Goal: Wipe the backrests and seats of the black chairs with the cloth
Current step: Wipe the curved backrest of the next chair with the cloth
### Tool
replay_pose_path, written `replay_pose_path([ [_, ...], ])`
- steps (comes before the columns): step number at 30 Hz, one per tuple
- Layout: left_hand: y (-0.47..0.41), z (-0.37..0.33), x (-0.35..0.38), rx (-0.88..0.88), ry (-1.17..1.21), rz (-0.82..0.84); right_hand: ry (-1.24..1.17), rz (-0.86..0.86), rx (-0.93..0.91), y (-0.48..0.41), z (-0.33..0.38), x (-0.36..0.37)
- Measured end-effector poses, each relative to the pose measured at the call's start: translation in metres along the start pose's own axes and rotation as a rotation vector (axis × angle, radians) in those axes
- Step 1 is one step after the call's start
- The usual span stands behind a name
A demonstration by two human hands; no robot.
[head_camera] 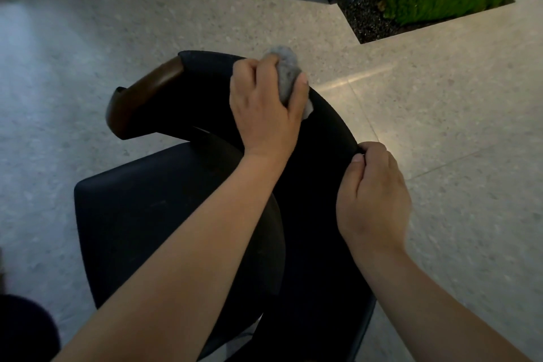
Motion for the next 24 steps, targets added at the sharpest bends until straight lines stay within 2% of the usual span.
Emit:
replay_pose_path([
  [5, -0.007, 0.01, 0.008, 0.07, -0.18, -0.061, -0.003, -0.003, -0.002, 0.001, -0.001, 0.0],
  [11, 0.025, 0.057, 0.002, -0.293, -0.095, -0.063, -0.015, 0.01, -0.002, 0.001, -0.002, 0.0],
  [17, 0.08, 0.099, 0.018, -0.475, -0.144, 0.147, -0.015, 0.001, -0.01, 0.001, -0.003, 0.002],
  [21, 0.106, 0.124, 0.023, -0.591, -0.184, 0.41, 0.005, 0.007, -0.016, 0.001, -0.003, 0.002],
  [22, 0.109, 0.126, 0.021, -0.588, -0.171, 0.442, 0.007, 0.007, -0.015, 0.001, -0.003, 0.002],
  [24, 0.107, 0.122, 0.013, -0.528, -0.111, 0.383, 0.004, 0.001, -0.014, 0.001, -0.003, 0.002],
])
Point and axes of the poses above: each hand's wrist, its own y-axis away from the middle knuckle, its own x-axis out of the palm, z = x × y, the point moved 2 cm from there along -y, towards the middle knuckle, and after that the axes turned 2 degrees about y, right-handed, at the moved point
